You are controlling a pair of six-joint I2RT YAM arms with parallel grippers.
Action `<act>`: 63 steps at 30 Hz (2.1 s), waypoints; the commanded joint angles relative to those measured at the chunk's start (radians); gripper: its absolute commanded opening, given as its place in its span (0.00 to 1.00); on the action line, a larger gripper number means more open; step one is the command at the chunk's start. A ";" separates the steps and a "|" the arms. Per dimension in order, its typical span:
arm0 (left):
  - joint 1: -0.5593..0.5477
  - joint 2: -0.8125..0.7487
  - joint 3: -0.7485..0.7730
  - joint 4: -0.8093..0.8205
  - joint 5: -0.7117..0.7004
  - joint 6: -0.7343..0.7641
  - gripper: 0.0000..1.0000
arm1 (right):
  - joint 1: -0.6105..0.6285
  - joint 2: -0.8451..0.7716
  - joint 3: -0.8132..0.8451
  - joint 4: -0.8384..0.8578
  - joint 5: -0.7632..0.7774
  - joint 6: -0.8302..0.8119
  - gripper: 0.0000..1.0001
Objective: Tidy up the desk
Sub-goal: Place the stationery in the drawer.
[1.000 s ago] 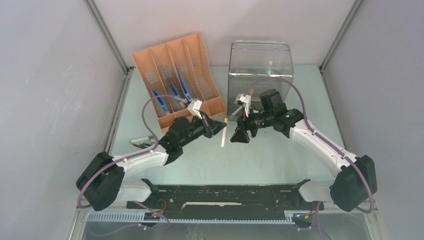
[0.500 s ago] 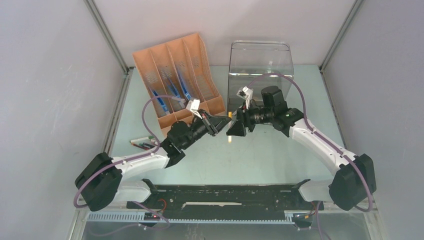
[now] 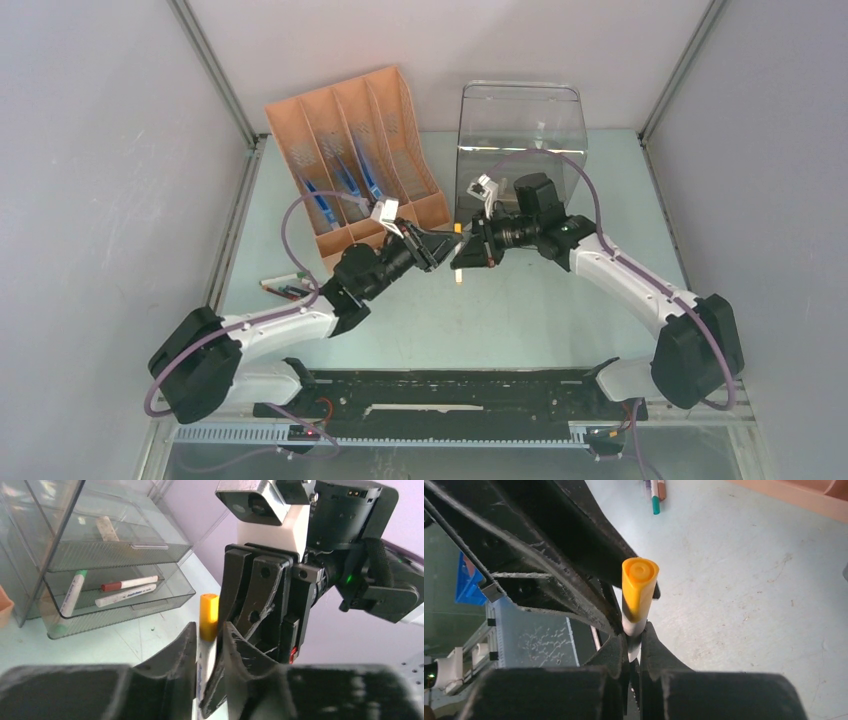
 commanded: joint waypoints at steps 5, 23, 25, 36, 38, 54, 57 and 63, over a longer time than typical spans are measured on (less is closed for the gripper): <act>-0.005 -0.208 -0.024 -0.174 -0.180 0.203 0.73 | 0.048 0.012 0.045 -0.102 0.083 -0.181 0.00; 0.032 -0.432 -0.129 -0.428 -0.468 0.342 1.00 | 0.044 -0.091 -0.038 -0.139 0.827 -0.687 0.00; 0.036 -0.424 -0.131 -0.421 -0.465 0.342 1.00 | 0.021 -0.100 -0.053 -0.108 0.853 -0.675 0.00; 0.048 -0.416 -0.155 -0.417 -0.474 0.321 1.00 | -0.062 -0.107 -0.104 0.030 1.019 -0.676 0.00; 0.051 -0.421 -0.164 -0.417 -0.476 0.316 1.00 | -0.064 -0.110 -0.115 0.058 1.044 -0.684 0.00; 0.066 -0.420 -0.179 -0.418 -0.471 0.294 1.00 | -0.036 -0.036 -0.166 0.276 1.230 -0.751 0.00; 0.067 -0.426 -0.184 -0.417 -0.471 0.292 1.00 | -0.034 -0.016 -0.170 0.277 1.232 -0.747 0.01; 0.070 -0.443 -0.198 -0.419 -0.472 0.287 1.00 | -0.030 0.041 -0.169 0.331 1.288 -0.746 0.17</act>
